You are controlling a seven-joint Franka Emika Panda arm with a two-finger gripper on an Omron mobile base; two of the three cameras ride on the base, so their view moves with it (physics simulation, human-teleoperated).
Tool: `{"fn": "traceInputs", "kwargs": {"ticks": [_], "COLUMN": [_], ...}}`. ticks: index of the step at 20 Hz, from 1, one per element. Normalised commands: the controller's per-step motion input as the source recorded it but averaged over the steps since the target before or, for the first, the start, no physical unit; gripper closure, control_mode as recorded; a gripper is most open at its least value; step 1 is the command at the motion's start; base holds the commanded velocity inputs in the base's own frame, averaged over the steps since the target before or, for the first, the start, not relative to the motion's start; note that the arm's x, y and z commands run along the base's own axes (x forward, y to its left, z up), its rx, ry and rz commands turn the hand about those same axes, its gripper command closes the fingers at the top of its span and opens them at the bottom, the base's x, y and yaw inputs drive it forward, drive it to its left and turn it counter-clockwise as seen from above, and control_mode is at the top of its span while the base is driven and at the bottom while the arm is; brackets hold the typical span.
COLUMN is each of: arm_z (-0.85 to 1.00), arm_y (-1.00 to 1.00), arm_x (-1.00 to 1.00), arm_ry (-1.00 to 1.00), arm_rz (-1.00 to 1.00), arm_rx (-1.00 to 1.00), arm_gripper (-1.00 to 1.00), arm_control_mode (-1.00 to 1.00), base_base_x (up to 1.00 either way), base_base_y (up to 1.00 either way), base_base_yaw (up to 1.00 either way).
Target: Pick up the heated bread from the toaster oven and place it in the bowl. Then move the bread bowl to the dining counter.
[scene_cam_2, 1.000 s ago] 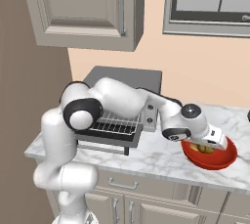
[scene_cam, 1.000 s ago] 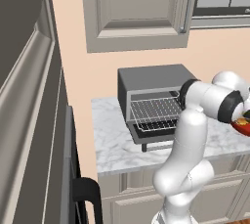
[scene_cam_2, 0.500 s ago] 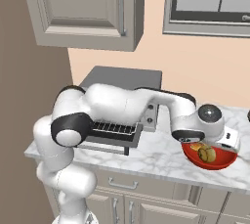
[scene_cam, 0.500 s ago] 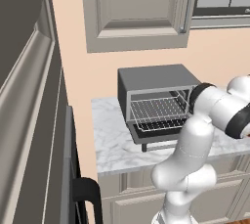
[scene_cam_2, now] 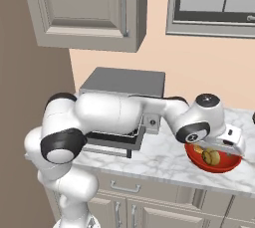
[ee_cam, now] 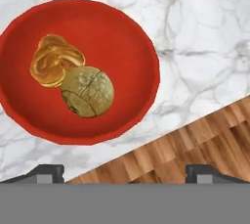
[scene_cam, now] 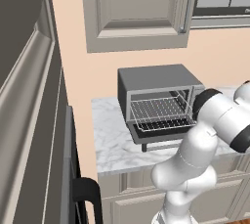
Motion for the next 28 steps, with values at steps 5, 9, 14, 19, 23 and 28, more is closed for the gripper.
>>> {"fn": "traceInputs", "kwargs": {"ticks": [5, 9, 14, 19, 23, 28], "arm_z": [-0.29, -0.42, -0.12, 0.00, -0.04, -0.23], "arm_y": [0.24, 0.01, 0.02, 0.00, 0.01, 0.05], "arm_x": [0.01, 0.00, -0.01, 0.02, 0.00, 0.13], "arm_ry": [0.05, 0.00, 0.00, 0.00, -0.01, -0.05], "arm_rz": [-0.20, -0.27, -0.26, -0.23, -0.29, -0.27], "arm_rx": [0.18, 0.30, 0.29, 0.13, 0.09, 0.01], "arm_gripper": [-1.00, -1.00, -1.00, -1.00, -1.00, -1.00], "arm_control_mode": [-1.00, -1.00, -1.00, -1.00, -1.00, -1.00], "base_base_x": [0.00, 0.00, 0.00, 0.00, 0.00, 0.00], "base_base_y": [0.00, 0.00, 0.00, 0.00, 0.00, 0.00], "base_base_yaw": [0.00, 0.00, 0.00, 0.00, 0.00, 0.00]}}
